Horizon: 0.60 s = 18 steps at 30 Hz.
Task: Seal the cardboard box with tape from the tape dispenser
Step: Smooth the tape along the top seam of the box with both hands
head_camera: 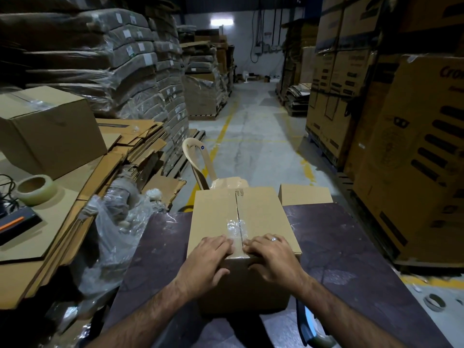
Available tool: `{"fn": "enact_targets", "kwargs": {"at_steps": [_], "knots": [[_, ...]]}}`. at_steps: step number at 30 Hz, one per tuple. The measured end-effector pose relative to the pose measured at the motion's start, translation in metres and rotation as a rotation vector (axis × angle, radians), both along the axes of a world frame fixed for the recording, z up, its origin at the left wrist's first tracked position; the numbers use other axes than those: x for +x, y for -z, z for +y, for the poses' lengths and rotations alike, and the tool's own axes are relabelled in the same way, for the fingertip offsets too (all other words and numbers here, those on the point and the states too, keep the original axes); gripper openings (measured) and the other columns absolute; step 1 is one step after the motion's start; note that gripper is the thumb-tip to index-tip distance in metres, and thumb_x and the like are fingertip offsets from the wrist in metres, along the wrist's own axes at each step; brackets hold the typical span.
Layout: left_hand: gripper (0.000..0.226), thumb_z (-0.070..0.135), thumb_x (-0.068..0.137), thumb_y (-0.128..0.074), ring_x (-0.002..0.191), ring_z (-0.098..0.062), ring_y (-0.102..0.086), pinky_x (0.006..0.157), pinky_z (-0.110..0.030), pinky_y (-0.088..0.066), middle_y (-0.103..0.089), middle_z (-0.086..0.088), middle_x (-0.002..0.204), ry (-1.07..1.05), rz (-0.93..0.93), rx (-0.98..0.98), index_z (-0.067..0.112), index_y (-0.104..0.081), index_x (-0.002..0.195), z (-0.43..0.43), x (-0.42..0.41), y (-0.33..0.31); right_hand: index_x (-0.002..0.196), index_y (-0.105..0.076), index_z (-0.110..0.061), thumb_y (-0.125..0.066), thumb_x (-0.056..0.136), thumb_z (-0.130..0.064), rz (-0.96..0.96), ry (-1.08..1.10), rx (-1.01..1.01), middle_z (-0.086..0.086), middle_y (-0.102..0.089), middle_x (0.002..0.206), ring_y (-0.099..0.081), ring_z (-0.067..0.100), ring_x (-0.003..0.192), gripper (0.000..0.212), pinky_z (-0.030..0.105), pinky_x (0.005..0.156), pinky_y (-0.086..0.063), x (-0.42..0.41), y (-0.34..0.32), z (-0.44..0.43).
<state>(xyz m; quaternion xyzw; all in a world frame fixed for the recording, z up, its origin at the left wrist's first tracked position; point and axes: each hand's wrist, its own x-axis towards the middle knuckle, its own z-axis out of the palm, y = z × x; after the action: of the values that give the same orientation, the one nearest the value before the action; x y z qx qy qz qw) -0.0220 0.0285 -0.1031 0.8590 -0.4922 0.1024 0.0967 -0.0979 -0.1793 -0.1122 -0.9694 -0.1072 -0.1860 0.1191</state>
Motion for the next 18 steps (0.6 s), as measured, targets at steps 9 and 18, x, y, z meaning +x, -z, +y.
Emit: {"fn": "enact_targets", "kwargs": {"at_steps": [9,18], "knots": [[0.064,0.039,0.088,-0.06,0.145,-0.014,-0.02,0.116,-0.026,-0.009,-0.027,0.003,0.157,-0.073,0.088,0.021,0.022,-0.035,0.144,0.006,0.002,-0.001,0.087,-0.068,-0.024,-0.056,0.084,-0.059,-0.296,0.153,0.092,-0.013,-0.071,0.097,-0.061,0.014,0.08,0.037,0.036,0.075,-0.045,0.001,0.022,0.016],[0.083,0.015,0.082,-0.069,0.147,-0.015,-0.01,0.116,-0.026,-0.006,-0.015,0.002,0.16,-0.02,0.122,0.133,0.02,-0.022,0.149,0.009,0.004,-0.012,0.08,-0.065,-0.014,-0.06,0.073,-0.071,-0.478,0.298,-0.067,0.0,-0.066,0.081,-0.056,0.022,0.069,0.058,0.037,0.071,-0.035,0.006,0.037,0.033]]}}
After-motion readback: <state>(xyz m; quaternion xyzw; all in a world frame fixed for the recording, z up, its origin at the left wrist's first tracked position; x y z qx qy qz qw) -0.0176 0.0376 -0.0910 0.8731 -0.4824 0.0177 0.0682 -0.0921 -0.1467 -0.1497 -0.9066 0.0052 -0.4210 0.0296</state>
